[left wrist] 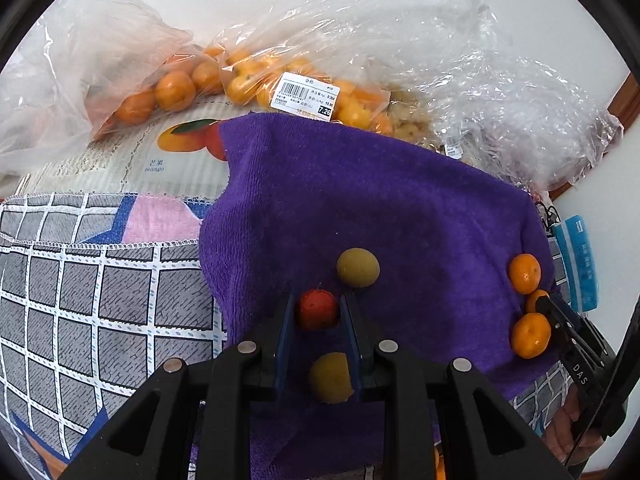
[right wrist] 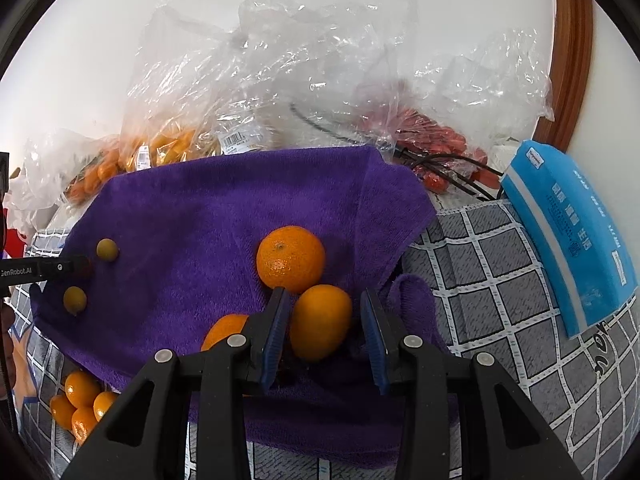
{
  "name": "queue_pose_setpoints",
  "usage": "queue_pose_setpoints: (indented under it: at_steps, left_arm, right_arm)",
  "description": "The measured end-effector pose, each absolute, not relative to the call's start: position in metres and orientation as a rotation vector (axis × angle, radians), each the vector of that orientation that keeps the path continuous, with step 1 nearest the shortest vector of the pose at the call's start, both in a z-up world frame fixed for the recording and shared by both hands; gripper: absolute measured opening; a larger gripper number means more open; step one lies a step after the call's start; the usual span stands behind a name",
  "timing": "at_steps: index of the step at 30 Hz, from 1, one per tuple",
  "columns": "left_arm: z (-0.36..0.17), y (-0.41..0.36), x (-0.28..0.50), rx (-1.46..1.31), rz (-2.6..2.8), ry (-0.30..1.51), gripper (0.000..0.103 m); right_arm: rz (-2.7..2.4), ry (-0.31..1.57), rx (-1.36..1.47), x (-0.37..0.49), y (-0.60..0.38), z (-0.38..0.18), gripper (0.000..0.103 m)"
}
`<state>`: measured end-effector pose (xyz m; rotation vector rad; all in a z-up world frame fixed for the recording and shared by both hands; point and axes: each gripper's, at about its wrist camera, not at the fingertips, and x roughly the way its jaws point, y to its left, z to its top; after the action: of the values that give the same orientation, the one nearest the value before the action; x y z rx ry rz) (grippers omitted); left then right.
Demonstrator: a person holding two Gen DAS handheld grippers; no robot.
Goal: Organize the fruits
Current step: 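Open both tools to drop the orange and red fruit onto the towel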
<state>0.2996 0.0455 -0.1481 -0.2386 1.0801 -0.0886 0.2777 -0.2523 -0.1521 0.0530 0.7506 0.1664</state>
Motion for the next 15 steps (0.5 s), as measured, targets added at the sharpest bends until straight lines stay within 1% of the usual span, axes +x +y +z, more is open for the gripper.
queue_pose_setpoints:
  at_steps: [4, 6, 7, 9, 10, 12, 15]
  left_arm:
    - [-0.148, 0.044, 0.299, -0.229, -0.093, 1.076, 0.023]
    - [-0.146, 0.042, 0.297, -0.21, -0.096, 1.066, 0.024]
    - [-0.144, 0.041, 0.296, -0.194, -0.096, 1.057, 0.026]
    - [-0.138, 0.038, 0.293, -0.162, -0.088, 1.033, 0.033]
    - [-0.135, 0.037, 0.291, -0.153, -0.089, 1.024, 0.034]
    - [-0.131, 0.036, 0.289, -0.14, -0.093, 1.01, 0.04]
    - [-0.122, 0.038, 0.281, -0.132, -0.091, 0.978, 0.044]
  right_arm:
    - [0.146, 0.741, 0.043, 0.274, -0.251, -0.148, 0.038]
    - [0.138, 0.725, 0.042, 0.27, -0.251, -0.143, 0.04]
    - [0.136, 0.718, 0.044, 0.268, -0.251, -0.141, 0.043]
    - [0.127, 0.7, 0.046, 0.264, -0.251, -0.136, 0.046]
    - [0.118, 0.69, 0.046, 0.262, -0.251, -0.133, 0.046]
    - [0.106, 0.678, 0.051, 0.257, -0.251, -0.128, 0.046]
    - [0.091, 0.655, 0.047, 0.248, -0.249, -0.119, 0.046]
